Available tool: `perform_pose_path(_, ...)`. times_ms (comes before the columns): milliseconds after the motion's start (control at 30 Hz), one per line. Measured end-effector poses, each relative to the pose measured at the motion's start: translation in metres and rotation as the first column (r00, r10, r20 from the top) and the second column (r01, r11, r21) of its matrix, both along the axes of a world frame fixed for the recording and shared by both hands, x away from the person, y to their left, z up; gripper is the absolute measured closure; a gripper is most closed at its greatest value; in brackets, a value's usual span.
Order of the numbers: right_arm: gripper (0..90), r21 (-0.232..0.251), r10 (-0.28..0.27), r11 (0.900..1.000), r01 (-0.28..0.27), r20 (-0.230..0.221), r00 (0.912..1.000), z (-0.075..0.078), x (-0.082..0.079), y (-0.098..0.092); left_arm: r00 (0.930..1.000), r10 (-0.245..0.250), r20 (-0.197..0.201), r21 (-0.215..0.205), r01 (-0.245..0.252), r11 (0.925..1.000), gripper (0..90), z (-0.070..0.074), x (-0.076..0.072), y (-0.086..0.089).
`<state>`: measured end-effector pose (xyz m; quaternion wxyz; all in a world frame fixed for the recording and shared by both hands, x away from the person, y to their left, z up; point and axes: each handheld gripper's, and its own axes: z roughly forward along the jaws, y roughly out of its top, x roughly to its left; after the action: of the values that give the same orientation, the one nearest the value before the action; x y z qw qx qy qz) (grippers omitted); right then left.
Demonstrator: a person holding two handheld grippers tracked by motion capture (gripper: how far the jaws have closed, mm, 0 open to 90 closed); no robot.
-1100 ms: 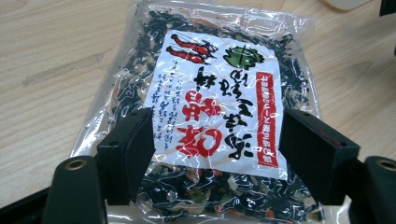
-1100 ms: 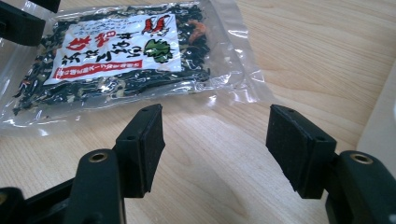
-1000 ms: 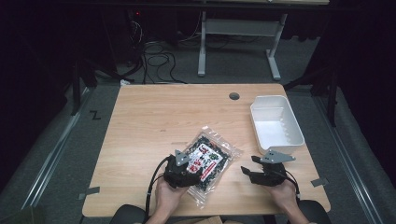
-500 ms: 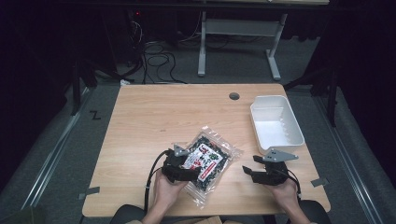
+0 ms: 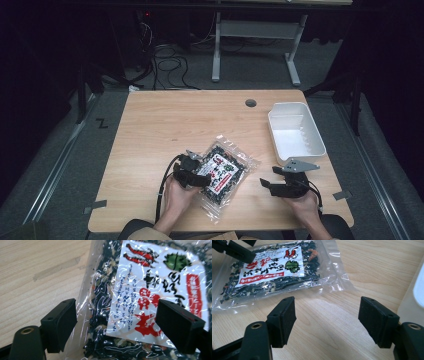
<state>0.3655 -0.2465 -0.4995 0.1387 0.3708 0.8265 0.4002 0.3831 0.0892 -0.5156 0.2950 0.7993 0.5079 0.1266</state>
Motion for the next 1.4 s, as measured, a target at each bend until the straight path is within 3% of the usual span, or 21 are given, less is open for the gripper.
perform_pose_path(100,25.3,0.023,-0.005,1.000,0.005,-0.020,0.9998,0.000,0.001,-0.001,0.9998,-0.020,0.009,0.028,0.020,0.9994,18.0,-0.001,-0.001,-0.003)
perform_pose_path(267,21.6,0.042,0.004,0.999,-0.002,-0.044,0.9990,0.003,0.002,0.000,0.9992,-0.041,-0.005,0.040,0.041,0.9984,18.7,0.000,0.001,-0.003)
perform_pose_path(733,20.5,0.010,0.046,0.999,-0.046,-0.093,0.9946,0.001,0.003,0.004,0.9946,-0.103,-0.012,0.065,0.104,0.9925,21.5,0.002,0.001,-0.002)
perform_pose_path(1033,28.6,-0.002,0.035,0.999,-0.035,-0.100,0.9944,0.000,0.006,0.007,0.9903,-0.138,-0.016,0.061,0.138,0.9885,22.7,0.002,-0.006,0.000)
perform_pose_path(1400,43.2,-0.034,0.034,0.999,-0.039,-0.124,0.9917,-0.001,0.025,0.018,0.9843,-0.175,-0.023,0.060,0.176,0.9826,22.7,0.003,-0.012,-0.004)
